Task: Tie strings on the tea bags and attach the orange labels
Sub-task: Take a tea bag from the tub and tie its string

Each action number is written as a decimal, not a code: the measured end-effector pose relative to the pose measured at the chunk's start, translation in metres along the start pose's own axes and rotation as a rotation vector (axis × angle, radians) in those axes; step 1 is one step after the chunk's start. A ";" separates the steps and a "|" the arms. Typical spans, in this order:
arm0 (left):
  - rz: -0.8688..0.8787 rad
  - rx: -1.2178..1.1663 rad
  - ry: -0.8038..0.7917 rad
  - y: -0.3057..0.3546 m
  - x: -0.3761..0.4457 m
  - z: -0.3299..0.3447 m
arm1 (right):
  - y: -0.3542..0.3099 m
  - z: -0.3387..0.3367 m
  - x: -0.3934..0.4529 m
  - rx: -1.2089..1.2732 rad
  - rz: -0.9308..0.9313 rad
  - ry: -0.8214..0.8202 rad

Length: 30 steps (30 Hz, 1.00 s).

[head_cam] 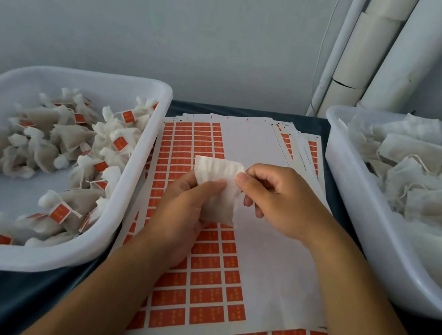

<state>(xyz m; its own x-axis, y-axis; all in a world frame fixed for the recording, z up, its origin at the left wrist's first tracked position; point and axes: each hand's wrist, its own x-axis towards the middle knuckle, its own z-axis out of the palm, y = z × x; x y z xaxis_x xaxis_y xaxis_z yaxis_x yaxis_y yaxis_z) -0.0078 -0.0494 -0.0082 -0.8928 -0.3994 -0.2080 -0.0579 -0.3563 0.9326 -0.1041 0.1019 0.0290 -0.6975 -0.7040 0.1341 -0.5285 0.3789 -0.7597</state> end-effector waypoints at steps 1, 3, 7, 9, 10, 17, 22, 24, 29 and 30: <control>-0.001 0.003 0.001 0.000 0.000 0.000 | 0.000 -0.001 -0.001 0.017 0.009 -0.011; -0.001 0.003 -0.003 0.000 -0.001 0.001 | -0.001 -0.005 -0.002 0.058 0.025 -0.028; -0.011 -0.018 0.000 0.001 -0.002 0.001 | -0.005 -0.010 -0.004 0.151 0.025 -0.038; -0.023 -0.026 -0.011 0.002 -0.003 0.001 | -0.007 -0.011 -0.005 0.197 0.020 -0.027; -0.024 -0.026 -0.019 0.003 -0.004 0.001 | -0.008 -0.011 -0.005 0.225 0.020 -0.017; 0.169 0.287 -0.113 0.000 -0.010 0.005 | -0.015 -0.006 -0.005 0.475 0.047 0.019; 0.299 0.548 -0.064 -0.002 -0.010 0.008 | -0.016 -0.007 -0.006 0.605 0.033 -0.006; 0.325 0.624 0.004 -0.005 -0.009 0.009 | -0.015 -0.007 -0.006 0.657 0.034 0.001; 0.405 0.752 0.041 -0.009 -0.007 0.007 | -0.013 -0.013 -0.004 1.008 0.029 0.052; 0.437 0.779 0.039 -0.009 -0.007 0.007 | -0.013 -0.015 -0.003 1.092 0.023 0.061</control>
<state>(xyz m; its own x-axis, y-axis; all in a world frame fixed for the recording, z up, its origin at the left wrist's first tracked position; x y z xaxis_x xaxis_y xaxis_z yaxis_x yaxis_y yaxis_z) -0.0039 -0.0375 -0.0131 -0.8914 -0.3983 0.2161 -0.0155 0.5035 0.8639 -0.1026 0.1088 0.0480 -0.7406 -0.6610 0.1207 0.1782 -0.3665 -0.9132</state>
